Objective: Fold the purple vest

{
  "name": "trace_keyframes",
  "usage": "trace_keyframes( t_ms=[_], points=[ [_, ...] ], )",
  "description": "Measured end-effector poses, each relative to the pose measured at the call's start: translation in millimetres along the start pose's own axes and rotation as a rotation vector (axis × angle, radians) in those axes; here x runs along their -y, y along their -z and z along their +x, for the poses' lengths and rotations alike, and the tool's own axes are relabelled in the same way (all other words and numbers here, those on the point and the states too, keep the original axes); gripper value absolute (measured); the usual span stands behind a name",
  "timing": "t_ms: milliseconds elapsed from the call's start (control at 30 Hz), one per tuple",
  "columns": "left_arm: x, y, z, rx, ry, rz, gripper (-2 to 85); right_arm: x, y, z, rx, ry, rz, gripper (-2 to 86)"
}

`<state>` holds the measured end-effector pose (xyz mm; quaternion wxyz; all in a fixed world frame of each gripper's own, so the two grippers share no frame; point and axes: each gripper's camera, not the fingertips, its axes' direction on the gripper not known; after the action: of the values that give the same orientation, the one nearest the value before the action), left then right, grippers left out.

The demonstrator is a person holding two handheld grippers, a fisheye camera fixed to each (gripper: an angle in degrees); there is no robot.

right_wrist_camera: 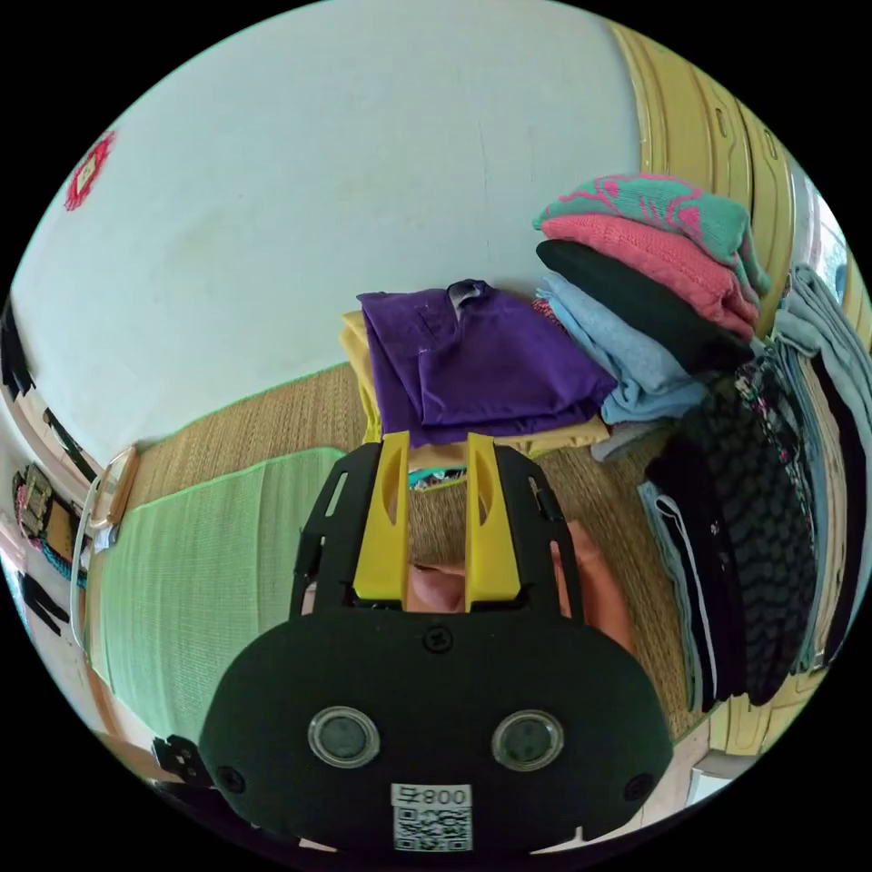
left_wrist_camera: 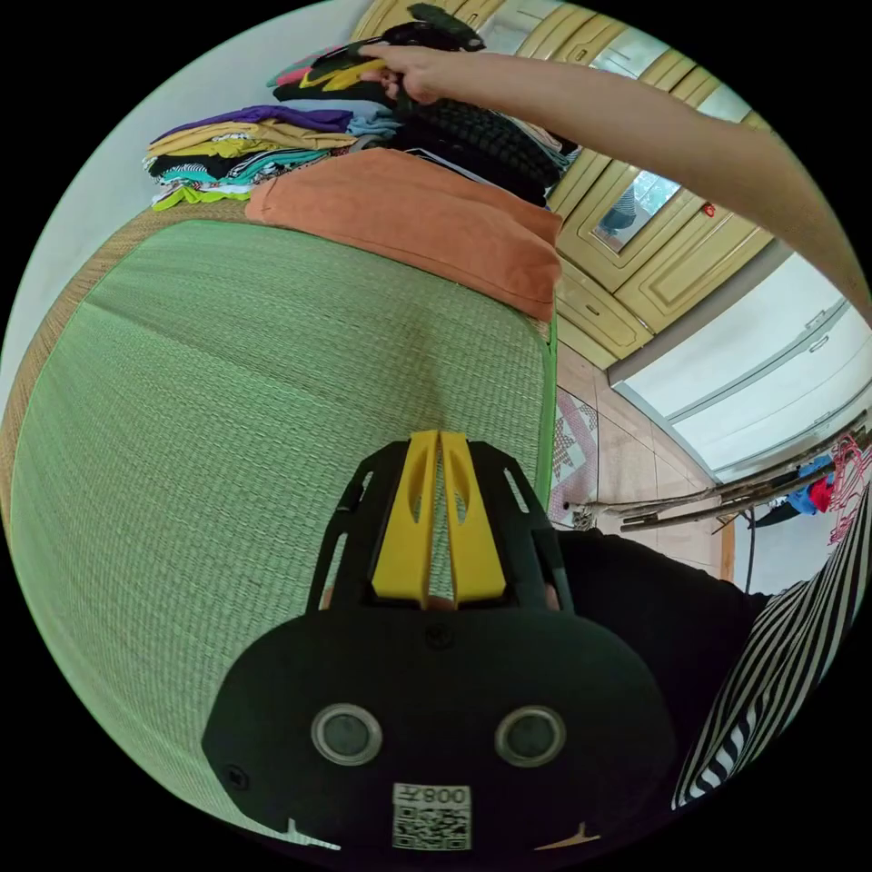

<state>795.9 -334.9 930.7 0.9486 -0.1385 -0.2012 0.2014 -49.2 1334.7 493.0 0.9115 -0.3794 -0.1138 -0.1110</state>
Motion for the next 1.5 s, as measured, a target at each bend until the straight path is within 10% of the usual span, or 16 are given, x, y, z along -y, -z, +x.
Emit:
trace_keyframes(
  t_ms=[733, 1500],
  points=[
    [-150.4, -89.8, -114.6, 0.052, -0.031, 0.018, 0.7, 114.3, -194.0, 47.8, 0.029, -0.038, -0.080, 1.2],
    [-489.1, -81.3, -283.2, -0.378, 0.355, 0.462, 3.2, 219.1, 43.4, -35.9, 0.869, 0.197, 0.117, 0.5]
  ],
)
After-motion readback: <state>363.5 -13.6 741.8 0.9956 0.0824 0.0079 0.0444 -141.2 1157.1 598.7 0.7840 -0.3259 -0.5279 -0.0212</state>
